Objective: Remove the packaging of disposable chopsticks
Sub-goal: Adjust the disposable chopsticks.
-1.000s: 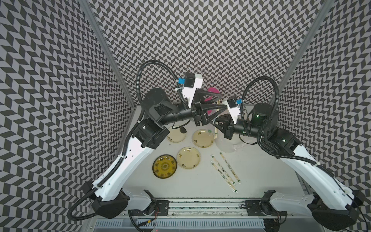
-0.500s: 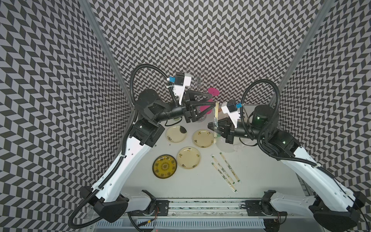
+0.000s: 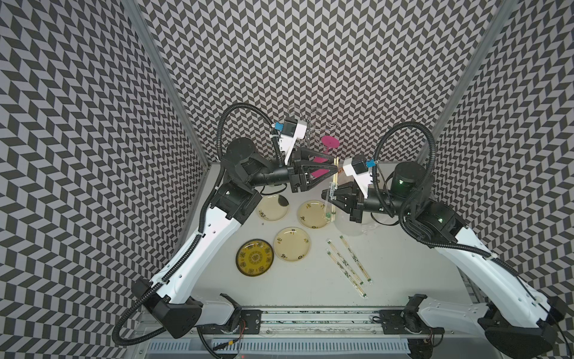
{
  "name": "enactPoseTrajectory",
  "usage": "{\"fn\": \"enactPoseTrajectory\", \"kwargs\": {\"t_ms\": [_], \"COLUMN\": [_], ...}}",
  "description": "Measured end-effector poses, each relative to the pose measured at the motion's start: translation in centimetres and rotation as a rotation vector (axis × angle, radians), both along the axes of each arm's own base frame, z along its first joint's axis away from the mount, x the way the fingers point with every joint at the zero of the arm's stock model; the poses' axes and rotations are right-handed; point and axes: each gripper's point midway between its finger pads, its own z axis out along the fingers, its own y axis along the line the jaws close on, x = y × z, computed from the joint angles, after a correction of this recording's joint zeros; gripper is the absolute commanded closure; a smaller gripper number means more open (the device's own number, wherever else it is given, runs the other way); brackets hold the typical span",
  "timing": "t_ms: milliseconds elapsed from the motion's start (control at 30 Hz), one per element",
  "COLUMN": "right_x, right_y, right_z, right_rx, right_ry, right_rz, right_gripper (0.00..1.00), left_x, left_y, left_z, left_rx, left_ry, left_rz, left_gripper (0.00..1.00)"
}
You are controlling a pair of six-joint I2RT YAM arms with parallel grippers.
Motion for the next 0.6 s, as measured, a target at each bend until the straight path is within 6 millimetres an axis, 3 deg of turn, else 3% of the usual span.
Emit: {"fn": "enactPoseTrajectory", "kwargs": {"t_ms": [333,600], "right_x": [-0.2,0.0], "right_y": [0.1,0.4], "right_z": [0.3,0.4], "right_rx": [0.002,0.001], "right_ry": [0.002,0.005], "right_rz": [0.010,0.019], "right_gripper": [1.00,1.00], "left_x": [-0.1,0.2], "left_y": [-0.7,-1.1], "left_z": [-1.1,-2.0], "left_rx": [0.029,0.051], "left_ry": [0.018,0.030], "left_rz": [-0.056,-0.064], "left_gripper": [0.51,0.81]}}
